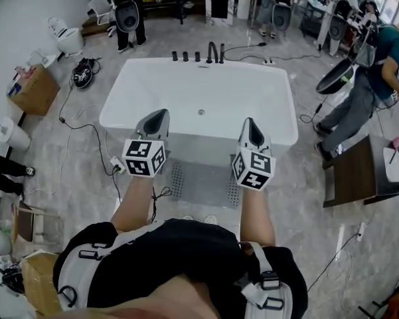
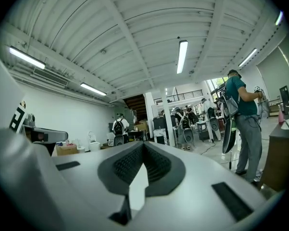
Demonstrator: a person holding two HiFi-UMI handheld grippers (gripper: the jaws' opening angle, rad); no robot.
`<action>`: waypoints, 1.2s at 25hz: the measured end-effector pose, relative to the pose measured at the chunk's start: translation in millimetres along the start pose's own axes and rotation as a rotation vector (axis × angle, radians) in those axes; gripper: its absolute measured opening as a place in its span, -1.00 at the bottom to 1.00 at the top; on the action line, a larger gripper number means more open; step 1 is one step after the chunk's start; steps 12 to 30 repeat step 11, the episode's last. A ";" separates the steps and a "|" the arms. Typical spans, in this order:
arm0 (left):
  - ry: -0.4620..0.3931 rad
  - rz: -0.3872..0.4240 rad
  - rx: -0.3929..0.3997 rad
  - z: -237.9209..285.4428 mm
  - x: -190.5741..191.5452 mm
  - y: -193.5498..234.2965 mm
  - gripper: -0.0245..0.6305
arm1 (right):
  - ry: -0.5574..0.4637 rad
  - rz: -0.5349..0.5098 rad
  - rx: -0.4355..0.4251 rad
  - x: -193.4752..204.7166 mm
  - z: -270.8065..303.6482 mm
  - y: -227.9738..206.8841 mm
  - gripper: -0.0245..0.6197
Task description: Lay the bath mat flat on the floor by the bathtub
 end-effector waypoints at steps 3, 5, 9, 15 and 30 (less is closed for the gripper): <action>-0.010 -0.001 0.003 -16.6 -0.6 -4.3 -0.92 | -0.003 -0.009 -0.008 0.7 -16.2 8.3 -0.91; -0.009 -0.006 0.005 -17.8 -2.0 -0.9 -0.92 | -0.004 0.002 -0.017 -1.6 -16.2 12.2 -0.90; -0.002 -0.006 0.009 -1.5 0.2 12.1 -0.92 | -0.010 0.046 -0.044 -3.6 4.4 13.1 -0.91; -0.004 -0.006 0.009 7.7 2.1 20.9 -0.92 | -0.011 0.052 -0.050 -3.6 18.0 14.0 -0.90; -0.004 -0.006 0.009 7.7 2.1 20.9 -0.92 | -0.011 0.052 -0.050 -3.6 18.0 14.0 -0.90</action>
Point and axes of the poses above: the fingertips, and each gripper's own axes: z forward along the fingers, y to its left, x out of its underside, the point moved 6 cm from there along -z, backward along the fingers, and after that the axes turned 5 degrees about -x, right-handed, at the moved point
